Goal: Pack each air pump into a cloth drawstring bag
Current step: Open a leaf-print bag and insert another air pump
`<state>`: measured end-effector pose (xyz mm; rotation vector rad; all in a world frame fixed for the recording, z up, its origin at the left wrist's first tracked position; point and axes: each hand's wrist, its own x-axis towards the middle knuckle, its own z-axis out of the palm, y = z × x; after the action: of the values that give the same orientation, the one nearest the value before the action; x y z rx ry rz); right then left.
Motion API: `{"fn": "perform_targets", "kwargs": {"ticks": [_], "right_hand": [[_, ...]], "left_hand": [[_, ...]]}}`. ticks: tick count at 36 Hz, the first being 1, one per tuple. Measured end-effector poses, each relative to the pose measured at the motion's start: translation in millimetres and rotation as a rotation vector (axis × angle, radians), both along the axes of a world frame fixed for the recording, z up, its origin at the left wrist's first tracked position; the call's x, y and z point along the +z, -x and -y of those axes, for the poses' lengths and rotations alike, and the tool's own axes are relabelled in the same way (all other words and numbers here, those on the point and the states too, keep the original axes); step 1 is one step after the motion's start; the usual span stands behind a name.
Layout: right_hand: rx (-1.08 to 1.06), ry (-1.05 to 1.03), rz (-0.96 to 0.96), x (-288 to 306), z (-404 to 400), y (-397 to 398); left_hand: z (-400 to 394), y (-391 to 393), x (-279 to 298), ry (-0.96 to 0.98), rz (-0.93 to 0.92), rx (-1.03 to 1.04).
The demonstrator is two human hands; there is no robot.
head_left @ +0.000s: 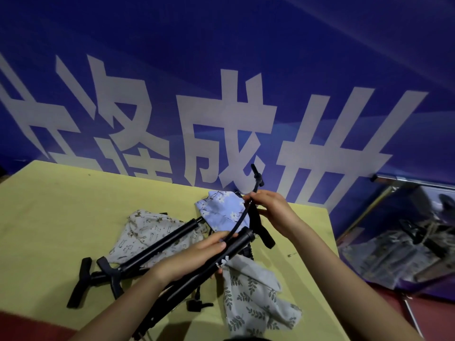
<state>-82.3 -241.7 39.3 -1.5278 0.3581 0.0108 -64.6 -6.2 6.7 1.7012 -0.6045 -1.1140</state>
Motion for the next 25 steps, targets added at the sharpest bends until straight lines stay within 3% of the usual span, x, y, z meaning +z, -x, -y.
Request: {"fn": "perform_targets", "kwargs": {"ticks": [7,14,25], "right_hand": [[-0.135,0.021,0.064,-2,-4,8],[-0.18,0.062,0.086,-8,-6,20],[-0.192,0.047,0.109,-8,-1,27]], "left_hand": [[3,-3,2,0.125,-0.186,0.147],[3,-13,3,0.167,-0.255,0.253],[10,-12,2,0.154,-0.249,0.202]]}}
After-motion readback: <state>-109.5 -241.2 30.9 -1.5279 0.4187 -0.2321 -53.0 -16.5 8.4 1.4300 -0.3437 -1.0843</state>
